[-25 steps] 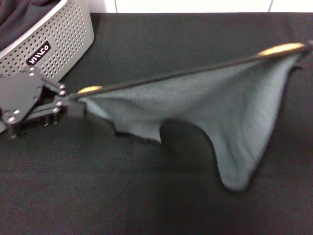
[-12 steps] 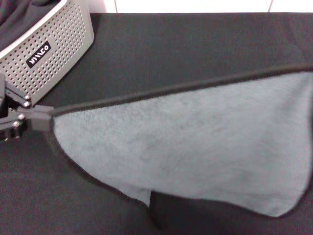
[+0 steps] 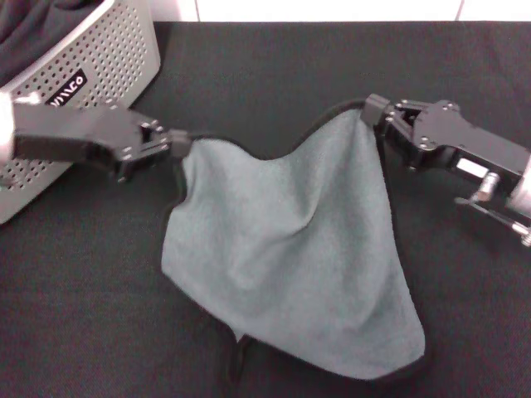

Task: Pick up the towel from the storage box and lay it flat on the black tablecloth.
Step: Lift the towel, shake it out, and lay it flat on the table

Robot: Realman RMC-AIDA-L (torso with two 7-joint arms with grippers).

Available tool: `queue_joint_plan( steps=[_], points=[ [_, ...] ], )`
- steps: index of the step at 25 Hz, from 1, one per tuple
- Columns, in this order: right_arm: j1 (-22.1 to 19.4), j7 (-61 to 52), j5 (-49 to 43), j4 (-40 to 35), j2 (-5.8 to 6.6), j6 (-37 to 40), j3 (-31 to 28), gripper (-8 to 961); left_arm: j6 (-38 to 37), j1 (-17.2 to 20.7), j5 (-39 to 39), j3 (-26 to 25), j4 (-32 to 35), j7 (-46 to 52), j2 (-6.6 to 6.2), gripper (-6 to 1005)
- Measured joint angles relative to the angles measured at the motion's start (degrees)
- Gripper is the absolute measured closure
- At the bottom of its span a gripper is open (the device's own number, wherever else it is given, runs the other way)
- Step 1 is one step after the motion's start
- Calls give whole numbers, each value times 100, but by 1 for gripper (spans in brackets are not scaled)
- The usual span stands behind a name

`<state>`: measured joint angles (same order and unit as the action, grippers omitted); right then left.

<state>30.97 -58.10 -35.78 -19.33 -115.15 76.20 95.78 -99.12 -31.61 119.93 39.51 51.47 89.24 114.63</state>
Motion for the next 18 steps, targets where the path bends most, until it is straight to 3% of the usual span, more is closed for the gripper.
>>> queue_joint_plan(
  steps=[4, 15, 18],
  points=[
    [106, 228, -96, -45, -67, -848, -3, 944, 887, -244, 333, 18, -26, 50, 221, 987],
    [326, 559, -99, -38, -38, -1544, -237, 945, 2040, -354, 555, 286, -31, 274, 249, 986],
    [398, 754, -76, -45, -49, -1789, -252, 945, 2291, -356, 668, 405, -47, 317, 309, 985]
  ],
)
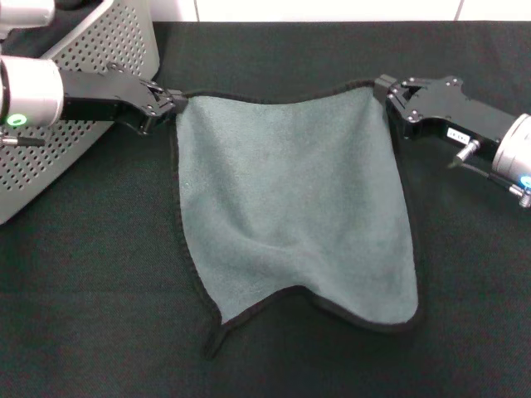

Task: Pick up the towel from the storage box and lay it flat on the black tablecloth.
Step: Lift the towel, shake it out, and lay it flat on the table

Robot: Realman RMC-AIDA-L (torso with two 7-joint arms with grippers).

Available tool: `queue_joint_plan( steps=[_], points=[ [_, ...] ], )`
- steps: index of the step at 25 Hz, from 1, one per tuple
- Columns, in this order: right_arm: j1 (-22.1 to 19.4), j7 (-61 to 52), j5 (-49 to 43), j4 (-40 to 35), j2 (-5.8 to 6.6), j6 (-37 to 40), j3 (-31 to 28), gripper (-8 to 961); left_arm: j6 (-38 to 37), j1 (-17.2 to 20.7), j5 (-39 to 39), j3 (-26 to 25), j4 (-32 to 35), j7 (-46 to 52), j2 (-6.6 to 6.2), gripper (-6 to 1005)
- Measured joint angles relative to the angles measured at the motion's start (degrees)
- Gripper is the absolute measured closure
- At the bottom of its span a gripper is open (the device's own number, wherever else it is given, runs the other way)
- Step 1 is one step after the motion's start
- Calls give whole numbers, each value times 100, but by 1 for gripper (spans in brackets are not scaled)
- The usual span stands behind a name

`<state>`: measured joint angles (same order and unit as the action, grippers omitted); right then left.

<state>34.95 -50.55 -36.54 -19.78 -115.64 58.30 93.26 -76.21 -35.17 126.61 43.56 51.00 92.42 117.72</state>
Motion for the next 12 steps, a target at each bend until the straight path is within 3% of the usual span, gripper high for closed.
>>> queue_joint_plan(
  steps=[6, 12],
  points=[
    [106, 277, -5, -10, 17, -181, -309, 945, 362, 4, 46, 157, -20, -2, 156, 985],
    [177, 406, -26, 78, 82, -212, -500, 945, 655, -23, 23, 354, -126, 2, 185, 984]
  ],
)
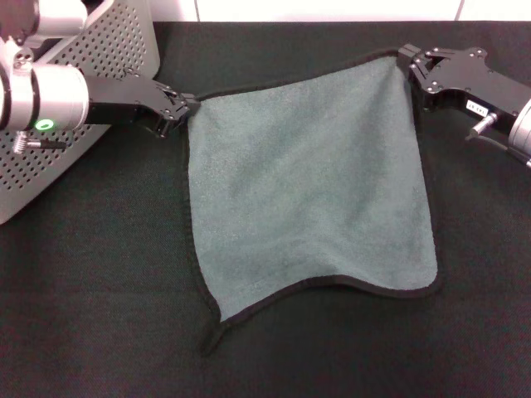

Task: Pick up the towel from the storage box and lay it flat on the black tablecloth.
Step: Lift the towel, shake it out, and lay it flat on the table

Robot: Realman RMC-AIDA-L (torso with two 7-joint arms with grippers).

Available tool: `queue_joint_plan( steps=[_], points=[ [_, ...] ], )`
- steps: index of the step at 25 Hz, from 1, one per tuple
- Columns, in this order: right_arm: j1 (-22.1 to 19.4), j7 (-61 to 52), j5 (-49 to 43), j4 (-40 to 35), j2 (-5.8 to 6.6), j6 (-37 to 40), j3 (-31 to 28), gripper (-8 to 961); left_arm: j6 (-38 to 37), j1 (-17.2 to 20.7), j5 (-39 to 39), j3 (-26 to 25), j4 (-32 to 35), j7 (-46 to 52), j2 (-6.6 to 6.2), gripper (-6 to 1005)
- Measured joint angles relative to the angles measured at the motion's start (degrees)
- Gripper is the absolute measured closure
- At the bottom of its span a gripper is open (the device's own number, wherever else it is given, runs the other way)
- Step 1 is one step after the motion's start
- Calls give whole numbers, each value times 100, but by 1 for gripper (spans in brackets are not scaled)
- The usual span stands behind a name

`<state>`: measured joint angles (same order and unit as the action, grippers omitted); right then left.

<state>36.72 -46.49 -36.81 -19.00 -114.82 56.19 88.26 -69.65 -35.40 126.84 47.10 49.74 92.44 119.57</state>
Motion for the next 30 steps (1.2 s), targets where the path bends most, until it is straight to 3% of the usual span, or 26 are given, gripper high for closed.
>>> queue_joint_plan(
  steps=[7, 18, 30],
  points=[
    [99, 312, -23, 65, -17, -193, 6, 945, 182, -54, -65, 72, -116, -22, 10, 984],
    [390, 389, -29, 67, 211, -272, -6, 944, 221, 6, -354, 86, -211, -47, 22, 983],
    [406, 549, -289, 101, 27, -586, 9, 944, 319, -22, -390, 89, -397, -59, 29, 982]
  ],
)
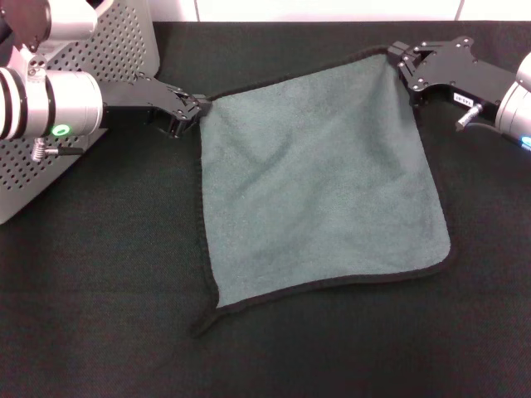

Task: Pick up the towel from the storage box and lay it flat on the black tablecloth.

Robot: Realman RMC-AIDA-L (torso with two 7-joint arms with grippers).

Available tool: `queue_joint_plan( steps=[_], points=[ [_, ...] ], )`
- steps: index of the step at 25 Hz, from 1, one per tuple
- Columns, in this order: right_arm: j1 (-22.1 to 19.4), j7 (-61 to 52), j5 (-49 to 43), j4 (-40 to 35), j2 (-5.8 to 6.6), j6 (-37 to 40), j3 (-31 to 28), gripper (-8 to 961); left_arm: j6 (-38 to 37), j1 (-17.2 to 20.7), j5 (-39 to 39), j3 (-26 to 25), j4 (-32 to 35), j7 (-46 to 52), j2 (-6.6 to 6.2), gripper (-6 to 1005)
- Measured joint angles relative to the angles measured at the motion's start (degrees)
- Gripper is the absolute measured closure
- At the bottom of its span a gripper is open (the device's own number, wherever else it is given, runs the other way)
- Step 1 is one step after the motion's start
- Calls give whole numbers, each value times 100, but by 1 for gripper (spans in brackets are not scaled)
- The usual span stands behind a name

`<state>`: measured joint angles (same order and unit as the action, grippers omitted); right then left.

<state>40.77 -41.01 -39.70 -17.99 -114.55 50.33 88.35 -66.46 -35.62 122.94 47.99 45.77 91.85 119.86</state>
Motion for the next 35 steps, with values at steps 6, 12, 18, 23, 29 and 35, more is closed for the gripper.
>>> queue_joint_plan(
  steps=[6, 12, 18, 23, 29, 35],
  points=[
    [-23, -4, -11, -8, -20, -83, -29, 944, 47, 20, -127, -1, -64, -1, 2, 981],
    [-29, -2, -12, -16, -54, -233, -27, 933, 47, -4, -130, -1, -43, -1, -7, 976],
    [-36, 96, -15, -17, -81, -287, -12, 784, 202, -12, -138, -2, -67, -1, 0, 967],
    [-290, 92, 25, -252, -89, -350, -117, 685, 144, 105, -393, -7, -7, -102, -23, 872],
    [-1038, -29, -138, -803, -44, 584, 99, 563, -1320, 716, -1554, -35, 288, -1375, -113, 638],
    [-1439, -820, -1526, -850, 71, 2772, 394, 379, -3634, 1291, -2556, -43, -702, -4024, -450, 405]
  ],
)
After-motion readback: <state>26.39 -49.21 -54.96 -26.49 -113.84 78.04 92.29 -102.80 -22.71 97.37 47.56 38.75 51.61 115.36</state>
